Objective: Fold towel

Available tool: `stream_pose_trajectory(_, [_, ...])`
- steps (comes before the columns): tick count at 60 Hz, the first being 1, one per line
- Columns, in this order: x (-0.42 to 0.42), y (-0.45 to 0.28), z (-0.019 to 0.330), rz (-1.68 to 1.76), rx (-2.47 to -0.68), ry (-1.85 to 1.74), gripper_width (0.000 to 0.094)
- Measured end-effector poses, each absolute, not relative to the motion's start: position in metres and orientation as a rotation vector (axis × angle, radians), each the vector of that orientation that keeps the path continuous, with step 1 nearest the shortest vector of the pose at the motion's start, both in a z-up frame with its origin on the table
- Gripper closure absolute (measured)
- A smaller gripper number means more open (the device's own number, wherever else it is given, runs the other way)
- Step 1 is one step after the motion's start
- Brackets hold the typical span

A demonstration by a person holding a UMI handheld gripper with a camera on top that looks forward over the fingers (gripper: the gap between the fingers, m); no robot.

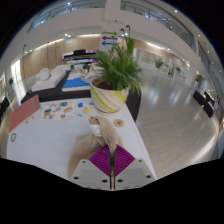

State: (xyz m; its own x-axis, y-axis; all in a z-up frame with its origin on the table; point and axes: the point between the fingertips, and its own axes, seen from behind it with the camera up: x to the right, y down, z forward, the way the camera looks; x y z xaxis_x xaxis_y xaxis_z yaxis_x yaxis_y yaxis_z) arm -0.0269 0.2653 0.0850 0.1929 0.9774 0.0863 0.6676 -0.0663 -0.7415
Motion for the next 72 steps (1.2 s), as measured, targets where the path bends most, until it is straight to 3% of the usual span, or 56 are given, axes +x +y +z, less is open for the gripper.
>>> stream_pose_trajectory(2, [-0.026,0.277,0.071,0.576,-1.815,-1.547,0.0906])
stream_pose_trajectory(5, [-0.02,0.288,0.051,0.564,-1.836,-1.564,0.083])
stream_pose_trajectory(12, [-0.008,0.296,0.033,0.566,-1.863,-1.608,0.0213])
stream_pose_trajectory(16, [0.005,0.306,0.055,0.55,-1.832,-1.582,0.0064])
stream_pose_trajectory(32, [0.147,0.271,0.192,0.609,-1.874,-1.593,0.0094])
stream_pose_trajectory(43, [0.241,0.234,0.25,0.614,-1.868,-1.606,0.0089])
stream_pose_trajectory(52, [0.273,0.218,0.263,0.609,-1.861,-1.581,0.009])
stream_pose_trajectory(72, [0.281,0.2,0.257,0.604,-1.83,-1.624,0.0091])
